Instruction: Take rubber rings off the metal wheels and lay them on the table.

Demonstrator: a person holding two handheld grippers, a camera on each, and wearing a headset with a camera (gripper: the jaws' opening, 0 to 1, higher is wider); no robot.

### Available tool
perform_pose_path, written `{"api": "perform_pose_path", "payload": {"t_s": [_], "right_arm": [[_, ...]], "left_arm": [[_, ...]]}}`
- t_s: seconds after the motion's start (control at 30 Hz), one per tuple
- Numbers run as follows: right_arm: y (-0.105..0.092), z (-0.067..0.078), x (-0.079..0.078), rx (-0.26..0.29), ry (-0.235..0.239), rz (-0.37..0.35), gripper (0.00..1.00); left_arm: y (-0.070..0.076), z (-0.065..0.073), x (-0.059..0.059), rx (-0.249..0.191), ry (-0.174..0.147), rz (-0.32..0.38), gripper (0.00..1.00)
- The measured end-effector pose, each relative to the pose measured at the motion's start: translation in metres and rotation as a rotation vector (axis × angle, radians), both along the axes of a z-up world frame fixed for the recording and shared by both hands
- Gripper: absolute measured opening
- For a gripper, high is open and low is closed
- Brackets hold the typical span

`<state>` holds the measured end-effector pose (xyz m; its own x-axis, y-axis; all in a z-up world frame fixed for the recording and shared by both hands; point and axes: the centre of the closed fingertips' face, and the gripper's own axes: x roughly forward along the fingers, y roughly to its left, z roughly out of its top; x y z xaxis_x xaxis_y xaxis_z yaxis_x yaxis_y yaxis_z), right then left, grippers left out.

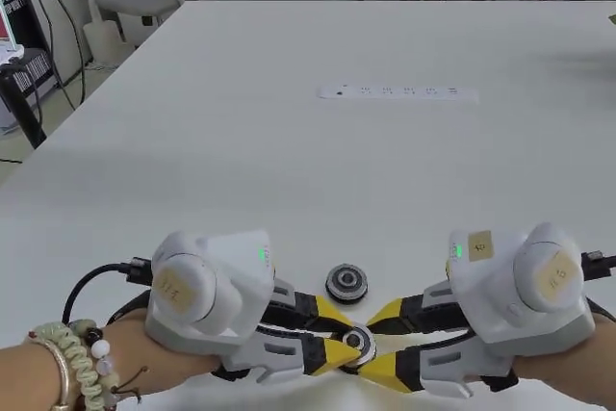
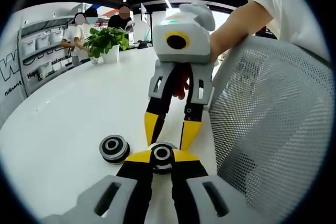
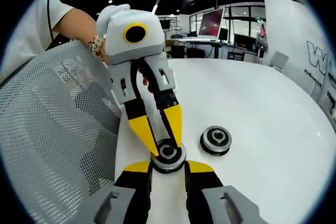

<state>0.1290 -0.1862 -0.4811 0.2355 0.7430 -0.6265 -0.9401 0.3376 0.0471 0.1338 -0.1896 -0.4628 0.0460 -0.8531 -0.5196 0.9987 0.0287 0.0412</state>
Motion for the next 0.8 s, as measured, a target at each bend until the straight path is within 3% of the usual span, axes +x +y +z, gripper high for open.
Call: {"api": "perform_pose_path", "payload": {"t_s": [0.17, 0.23, 0.3, 0.6, 0.8], "right_arm": [[-0.004, 0.0, -0.001, 0.0, 0.021, -0.006, 0.18], [-0.009, -0.004, -0.001, -0.019, 0.04, -0.014, 0.1], [-0.009, -0.004, -0.002, 0.006, 0.081, -0.044, 0.06], [-0.009, -0.005, -0.002, -0.041, 0.059, -0.042, 0.02], [-0.008, -0.004, -0.003, -0.111, 0.03, -0.034, 0.01]], "left_arm": [[0.0, 0.0, 0.0, -0.003, 0.0, 0.0, 0.07], [0.0, 0.0, 0.0, -0.004, 0.001, 0.001, 0.07], [0.0, 0.0, 0.0, -0.004, 0.001, 0.0, 0.07], [0.0, 0.0, 0.0, -0.005, 0.003, 0.003, 0.07], [0.001, 0.0, 0.001, -0.005, 0.005, 0.008, 0.07]]}}
